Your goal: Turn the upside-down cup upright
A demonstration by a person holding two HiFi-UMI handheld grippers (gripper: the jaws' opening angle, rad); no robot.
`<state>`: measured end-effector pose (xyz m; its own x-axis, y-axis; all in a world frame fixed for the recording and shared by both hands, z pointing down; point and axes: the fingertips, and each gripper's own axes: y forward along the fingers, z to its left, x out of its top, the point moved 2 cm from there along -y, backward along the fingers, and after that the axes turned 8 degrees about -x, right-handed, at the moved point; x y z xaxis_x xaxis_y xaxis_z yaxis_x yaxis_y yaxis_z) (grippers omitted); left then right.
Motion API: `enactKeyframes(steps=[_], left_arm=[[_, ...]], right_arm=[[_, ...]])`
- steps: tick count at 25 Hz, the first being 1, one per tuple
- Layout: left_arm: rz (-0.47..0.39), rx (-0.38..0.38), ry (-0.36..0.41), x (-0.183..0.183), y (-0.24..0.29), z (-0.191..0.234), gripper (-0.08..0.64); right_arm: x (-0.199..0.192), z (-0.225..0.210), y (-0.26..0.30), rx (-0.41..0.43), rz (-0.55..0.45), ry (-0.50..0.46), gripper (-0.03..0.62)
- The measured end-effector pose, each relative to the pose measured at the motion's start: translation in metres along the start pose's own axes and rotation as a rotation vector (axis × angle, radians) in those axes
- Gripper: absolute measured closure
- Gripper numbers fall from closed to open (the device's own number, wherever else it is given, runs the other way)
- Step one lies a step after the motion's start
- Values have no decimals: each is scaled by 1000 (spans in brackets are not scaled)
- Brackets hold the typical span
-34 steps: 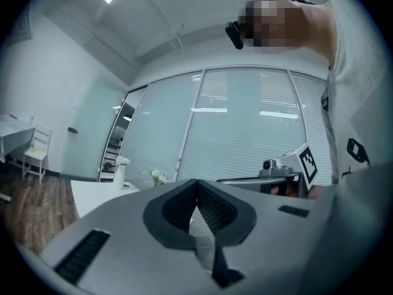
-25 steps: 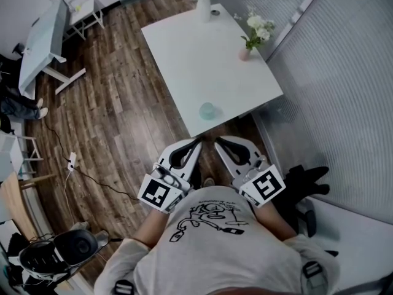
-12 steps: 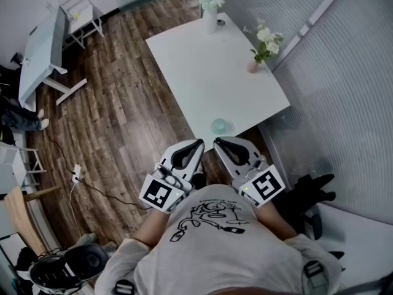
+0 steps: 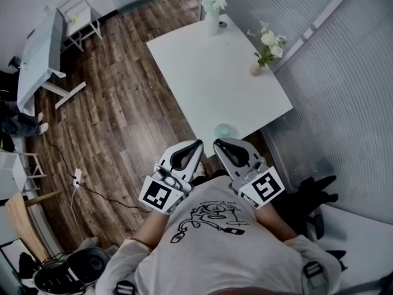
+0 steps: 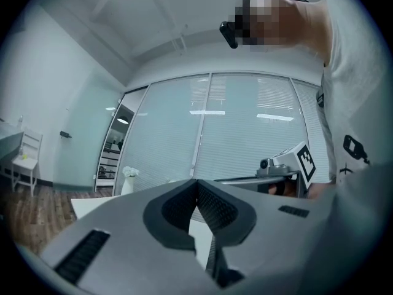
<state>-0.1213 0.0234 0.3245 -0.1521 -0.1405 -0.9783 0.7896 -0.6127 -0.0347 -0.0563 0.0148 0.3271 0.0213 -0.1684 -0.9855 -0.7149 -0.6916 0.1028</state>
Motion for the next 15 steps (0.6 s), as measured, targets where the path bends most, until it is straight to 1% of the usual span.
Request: enactKeyframes(steps=[5, 9, 15], left_arm=[[10, -32, -19, -7, 13, 2, 555], [12, -34, -13, -7, 27, 7, 556], [15, -41, -8, -12, 49, 6, 556]], right_arm=[[-1, -12, -1, -15, 6, 0, 551], [0, -27, -5, -25, 1, 1, 551], [-2, -46, -6, -8, 0, -10, 551]])
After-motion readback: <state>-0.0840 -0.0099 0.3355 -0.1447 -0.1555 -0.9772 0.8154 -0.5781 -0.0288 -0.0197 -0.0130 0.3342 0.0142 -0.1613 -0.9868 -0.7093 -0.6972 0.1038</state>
